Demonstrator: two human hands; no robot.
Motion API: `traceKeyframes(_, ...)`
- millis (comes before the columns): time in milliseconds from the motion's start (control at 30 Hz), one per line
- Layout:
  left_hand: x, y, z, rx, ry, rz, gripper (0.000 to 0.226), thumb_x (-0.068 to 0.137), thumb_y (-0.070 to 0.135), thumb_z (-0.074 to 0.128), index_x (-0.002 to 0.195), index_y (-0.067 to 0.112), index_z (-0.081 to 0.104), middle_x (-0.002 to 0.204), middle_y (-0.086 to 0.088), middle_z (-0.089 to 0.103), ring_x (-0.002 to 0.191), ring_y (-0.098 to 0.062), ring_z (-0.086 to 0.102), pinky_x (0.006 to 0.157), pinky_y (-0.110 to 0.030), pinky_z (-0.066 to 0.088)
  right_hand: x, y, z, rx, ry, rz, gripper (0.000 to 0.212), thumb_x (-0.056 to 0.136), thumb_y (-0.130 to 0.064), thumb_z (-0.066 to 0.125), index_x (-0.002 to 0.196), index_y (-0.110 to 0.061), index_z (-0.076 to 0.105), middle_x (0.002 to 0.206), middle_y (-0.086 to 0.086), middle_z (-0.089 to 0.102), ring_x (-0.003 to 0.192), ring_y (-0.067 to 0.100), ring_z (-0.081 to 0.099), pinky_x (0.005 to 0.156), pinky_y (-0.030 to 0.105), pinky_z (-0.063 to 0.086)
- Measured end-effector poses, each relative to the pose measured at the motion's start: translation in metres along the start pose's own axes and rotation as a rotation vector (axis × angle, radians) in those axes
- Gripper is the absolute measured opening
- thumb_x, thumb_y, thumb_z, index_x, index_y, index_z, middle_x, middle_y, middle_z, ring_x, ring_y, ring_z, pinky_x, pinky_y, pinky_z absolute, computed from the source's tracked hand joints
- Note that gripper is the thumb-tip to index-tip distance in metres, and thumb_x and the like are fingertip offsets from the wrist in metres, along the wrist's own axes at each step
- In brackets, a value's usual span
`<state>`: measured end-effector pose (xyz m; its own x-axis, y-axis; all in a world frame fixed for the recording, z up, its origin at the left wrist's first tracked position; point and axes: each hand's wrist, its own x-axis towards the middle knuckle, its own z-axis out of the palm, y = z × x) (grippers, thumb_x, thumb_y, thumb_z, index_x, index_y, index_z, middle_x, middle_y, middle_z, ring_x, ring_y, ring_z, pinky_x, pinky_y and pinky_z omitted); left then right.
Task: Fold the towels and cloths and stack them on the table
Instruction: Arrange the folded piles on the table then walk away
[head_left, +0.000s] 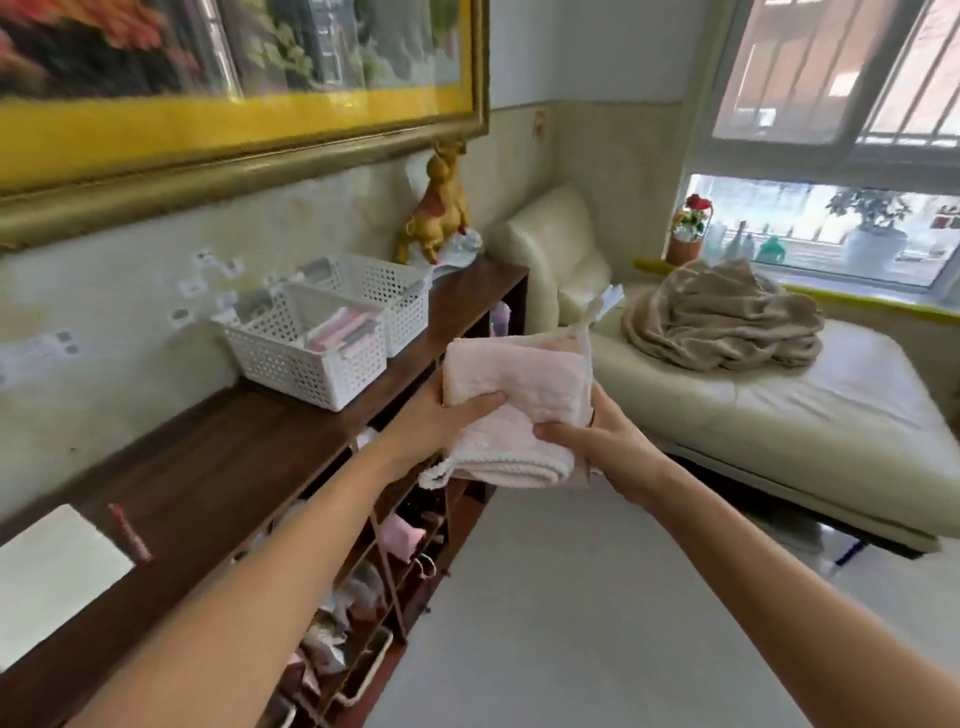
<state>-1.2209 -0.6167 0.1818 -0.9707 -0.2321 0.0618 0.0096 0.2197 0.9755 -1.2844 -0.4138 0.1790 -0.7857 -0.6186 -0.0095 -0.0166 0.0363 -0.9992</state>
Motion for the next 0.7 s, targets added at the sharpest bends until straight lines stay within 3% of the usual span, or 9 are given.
traceKeyframes(67, 0.036, -0.008, -0.03, -0.023, 0.08, 0.001, 0.068, 0.066, 0.053, 0.08, 0.125, 0.027, 0.057, 0.114, 0.011, 0.067, 0.106, -0.002, 0.063, 0.092, -0.025, 0.052, 0.06, -0.01, 0.006, -0.042, -0.072, -0.038, 0.079, 0.074, -0.011, 0.077, 0.14, -0.03, 0.038, 0.123, -0.007, 0.064, 0.112, 0.01, 0.061, 0.093, 0.033, 0.052)
traceKeyframes(133, 0.066, -0.014, -0.06, -0.055, 0.116, -0.008, 0.078, 0.064, 0.056, 0.079, 0.131, 0.025, 0.053, 0.121, 0.008, 0.065, 0.11, -0.007, 0.062, 0.095, -0.029, 0.051, 0.113, -0.018, 0.018, -0.072, -0.142, -0.083, 0.073, 0.079, -0.007, 0.075, 0.136, -0.033, 0.04, 0.122, -0.006, 0.063, 0.112, 0.01, 0.061, 0.096, 0.034, 0.051)
traceKeyframes(233, 0.115, -0.015, -0.114, -0.021, 0.204, -0.03, 0.053, 0.077, 0.042, 0.073, 0.124, 0.026, 0.051, 0.113, 0.015, 0.063, 0.098, 0.005, 0.06, 0.077, -0.01, 0.05, 0.197, -0.032, 0.044, -0.143, -0.228, -0.142, 0.066, 0.081, -0.007, 0.073, 0.123, -0.046, 0.04, 0.122, -0.008, 0.061, 0.112, 0.006, 0.06, 0.097, 0.032, 0.051)
traceKeyframes(367, 0.165, -0.003, -0.178, 0.094, 0.327, -0.002, 0.031, 0.09, 0.032, 0.062, 0.116, 0.03, 0.048, 0.091, 0.027, 0.051, 0.079, 0.015, 0.05, 0.058, 0.002, 0.041, 0.291, -0.06, 0.075, -0.177, -0.264, -0.209, 0.072, 0.08, -0.011, 0.075, 0.132, -0.041, 0.035, 0.12, -0.016, 0.06, 0.108, -0.005, 0.058, 0.091, 0.021, 0.05)
traceKeyframes(433, 0.182, -0.002, -0.207, 0.099, 0.373, 0.001, 0.041, 0.086, 0.038, 0.065, 0.123, 0.026, 0.052, 0.098, 0.022, 0.059, 0.087, 0.013, 0.055, 0.064, -0.001, 0.043, 0.336, -0.068, 0.094, -0.224, -0.314, -0.225, 0.072, 0.077, -0.018, 0.078, 0.13, -0.042, 0.036, 0.123, -0.014, 0.059, 0.112, -0.002, 0.057, 0.094, 0.025, 0.048)
traceKeyframes(500, 0.189, -0.011, -0.237, 0.085, 0.392, -0.054, 0.059, 0.075, 0.055, 0.072, 0.126, 0.031, 0.053, 0.11, 0.017, 0.065, 0.1, 0.003, 0.061, 0.077, -0.012, 0.048, 0.375, -0.069, 0.115, -0.314, -0.351, -0.26, 0.077, 0.069, -0.032, 0.081, 0.133, -0.037, 0.039, 0.125, -0.01, 0.059, 0.115, 0.008, 0.057, 0.096, 0.034, 0.048)
traceKeyframes(567, 0.198, -0.024, -0.266, 0.081, 0.42, -0.116, 0.064, 0.068, 0.061, 0.075, 0.123, 0.036, 0.054, 0.116, 0.013, 0.066, 0.105, -0.003, 0.063, 0.081, -0.021, 0.051, 0.415, -0.072, 0.135, -0.39, -0.363, -0.313, 0.08, 0.064, -0.036, 0.082, 0.133, -0.029, 0.041, 0.121, -0.005, 0.06, 0.11, 0.015, 0.058, 0.094, 0.039, 0.05)
traceKeyframes(633, 0.208, -0.041, -0.286, 0.14, 0.477, -0.181, 0.051, 0.075, 0.046, 0.075, 0.12, 0.031, 0.055, 0.113, 0.009, 0.066, 0.105, -0.008, 0.063, 0.079, -0.019, 0.051, 0.457, -0.078, 0.153, -0.443, -0.397, -0.385, 0.068, 0.07, -0.023, 0.082, 0.126, -0.021, 0.043, 0.111, -0.003, 0.061, 0.101, 0.017, 0.059, 0.084, 0.031, 0.051)
traceKeyframes(700, 0.214, -0.06, -0.299, 0.219, 0.561, -0.224, 0.033, 0.08, 0.025, 0.075, 0.11, 0.023, 0.06, 0.103, 0.009, 0.066, 0.1, -0.009, 0.063, 0.08, -0.017, 0.048, 0.5, -0.085, 0.171, -0.5, -0.47, -0.458, 0.063, 0.072, -0.019, 0.08, 0.122, -0.018, 0.042, 0.105, 0.001, 0.062, 0.094, 0.022, 0.06, 0.079, 0.037, 0.052)
